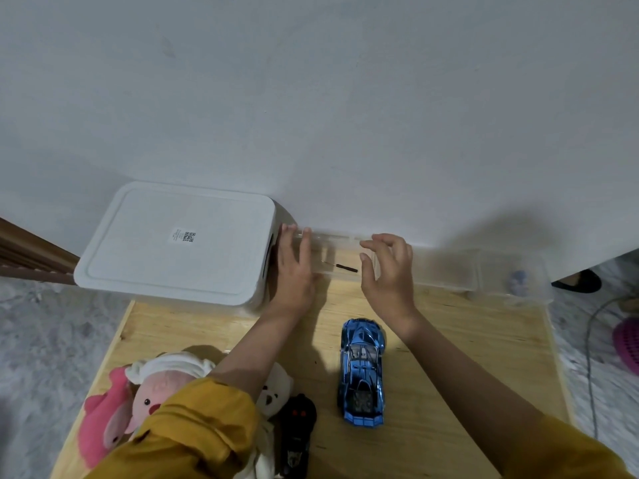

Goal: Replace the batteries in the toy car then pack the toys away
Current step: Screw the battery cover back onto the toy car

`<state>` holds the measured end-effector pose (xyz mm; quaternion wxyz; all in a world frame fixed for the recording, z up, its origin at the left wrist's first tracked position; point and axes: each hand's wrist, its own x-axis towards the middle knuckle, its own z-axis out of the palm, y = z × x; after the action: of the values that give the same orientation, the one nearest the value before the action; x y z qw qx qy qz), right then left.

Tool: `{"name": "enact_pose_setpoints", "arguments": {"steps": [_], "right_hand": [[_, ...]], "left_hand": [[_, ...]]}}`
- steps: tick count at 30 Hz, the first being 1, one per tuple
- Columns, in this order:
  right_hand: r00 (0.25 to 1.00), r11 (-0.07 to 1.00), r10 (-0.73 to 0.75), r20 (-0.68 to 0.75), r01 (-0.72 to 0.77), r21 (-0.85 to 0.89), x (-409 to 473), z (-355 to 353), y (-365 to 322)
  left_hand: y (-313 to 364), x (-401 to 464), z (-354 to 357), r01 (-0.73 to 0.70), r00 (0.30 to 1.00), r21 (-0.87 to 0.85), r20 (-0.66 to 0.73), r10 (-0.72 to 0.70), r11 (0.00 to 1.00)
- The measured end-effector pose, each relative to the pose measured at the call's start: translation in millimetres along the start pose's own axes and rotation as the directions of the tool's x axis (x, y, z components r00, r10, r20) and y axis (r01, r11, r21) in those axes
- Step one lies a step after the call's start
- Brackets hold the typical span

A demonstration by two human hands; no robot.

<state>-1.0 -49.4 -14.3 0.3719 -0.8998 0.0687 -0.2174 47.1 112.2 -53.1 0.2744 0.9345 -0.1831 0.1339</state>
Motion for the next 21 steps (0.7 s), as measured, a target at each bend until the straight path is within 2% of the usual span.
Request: {"name": "enact_pose_setpoints", "arguments": {"steps": [4,6,12,16,21], "right_hand": [[0.979,0.974,-0.166,0.122,0.182,-0.133,16.0,1.3,3.5],[0.962,0.959,-0.195,0.193,0.228,-0.168,19.2,2.0,6.1],[0.928,0.942,-0.213,0.305,0.278,-0.189,5.4,2.5,13.5],[0.921,0.93,-0.172,0.349,0.269,-0.251,-6.1,11.8,19.7],[0.925,0.919,-0.172,0.339,0.274,-0.284,-9.6,13.5,22.8]], "left_hand": [[0.8,-2.1,1.8,0.01,1.0,0.036,-0.003,-0.01,0.999],[0.3,-6.0,3.2,0.026,1.0,0.077,0.012,-0.027,0.997],[4.9,-11.2,-0.4,0.036,0.998,0.167,0.036,-0.042,0.985],[1.5,-11.0,0.6,0.035,0.99,0.257,0.121,-0.068,0.966],[-7.4,-8.9,6.1,0.068,0.973,0.176,0.204,-0.104,0.982]]}}
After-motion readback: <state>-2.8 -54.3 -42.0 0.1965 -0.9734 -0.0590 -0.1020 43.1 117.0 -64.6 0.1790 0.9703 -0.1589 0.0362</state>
